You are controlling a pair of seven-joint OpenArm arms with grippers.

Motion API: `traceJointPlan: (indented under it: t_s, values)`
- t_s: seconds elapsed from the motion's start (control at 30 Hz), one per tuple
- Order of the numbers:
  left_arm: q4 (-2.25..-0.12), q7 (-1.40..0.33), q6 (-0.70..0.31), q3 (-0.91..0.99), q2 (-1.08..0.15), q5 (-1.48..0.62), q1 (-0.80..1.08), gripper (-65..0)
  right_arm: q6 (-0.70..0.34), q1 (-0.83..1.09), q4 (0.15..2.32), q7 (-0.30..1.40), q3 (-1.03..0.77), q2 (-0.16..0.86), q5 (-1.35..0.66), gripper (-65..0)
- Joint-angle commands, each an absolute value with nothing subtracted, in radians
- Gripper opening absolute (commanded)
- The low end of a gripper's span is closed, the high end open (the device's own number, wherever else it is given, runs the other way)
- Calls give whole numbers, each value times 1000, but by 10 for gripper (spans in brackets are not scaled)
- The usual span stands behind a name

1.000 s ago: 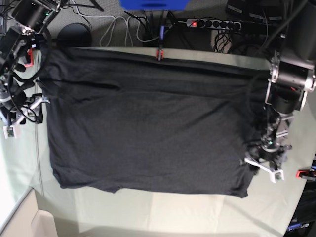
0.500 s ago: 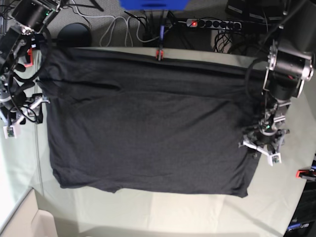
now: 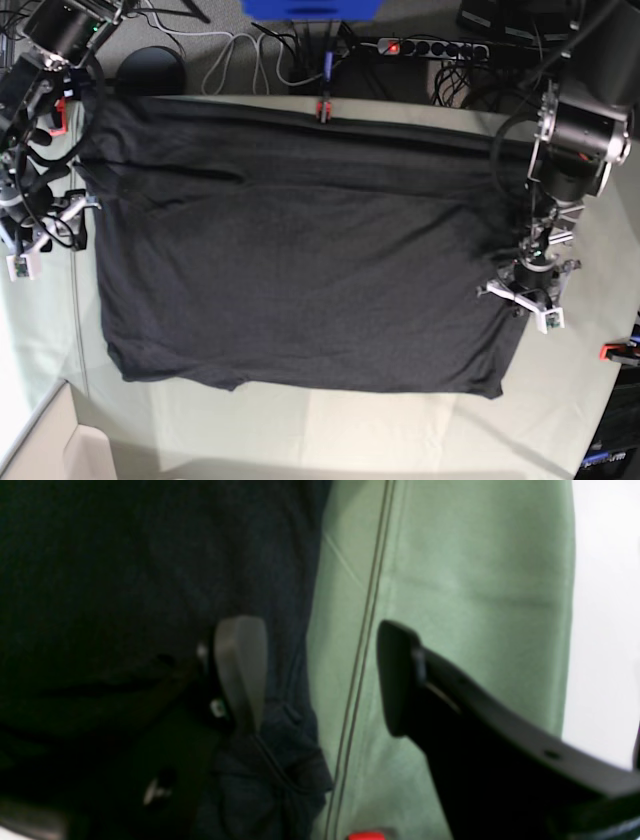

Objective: Layout the t-shirt on the table in an organized manner, then fold the t-shirt properly
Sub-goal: 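Grasp the shirt's side edges with both grippers partway along the shirt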

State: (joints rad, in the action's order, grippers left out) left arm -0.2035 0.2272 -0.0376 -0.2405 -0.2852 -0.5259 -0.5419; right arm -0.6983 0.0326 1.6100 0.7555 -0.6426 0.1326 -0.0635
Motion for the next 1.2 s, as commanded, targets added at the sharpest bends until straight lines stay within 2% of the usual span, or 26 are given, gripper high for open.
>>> traceJointPlan:
  t_s: [0.0,0.07,0.3,0.6,0.73,1.0,1.17]
  values:
    - [-205,202,-27,-237,-300,-530,-555,-570,-698,18,1627,733,-645,148,-77,-298]
    - [-205,202,-27,-236,-300,-532,-555,-647,-698,18,1627,733,-645,148,-77,-298]
    - [-228,202,-27,-234,-298,-535,-555,-649,-698,-5,1627,731,-645,148,-77,-298]
    - [-526,199,-16,-232,-302,-535,-466,-649,-698,-104,1596,733,-645,145,-77,-297]
    - [-526,199,-16,-232,-308,-535,-455,-649,-698,-180,1455,725,-645,151,-76,-296]
    - [-535,199,-16,-232,-337,-535,-429,-649,-698,-371,1102,717,-644,226,-76,-297]
    - [-533,199,-16,-232,-338,-535,-427,-649,-698,-463,869,601,-644,263,-76,-298]
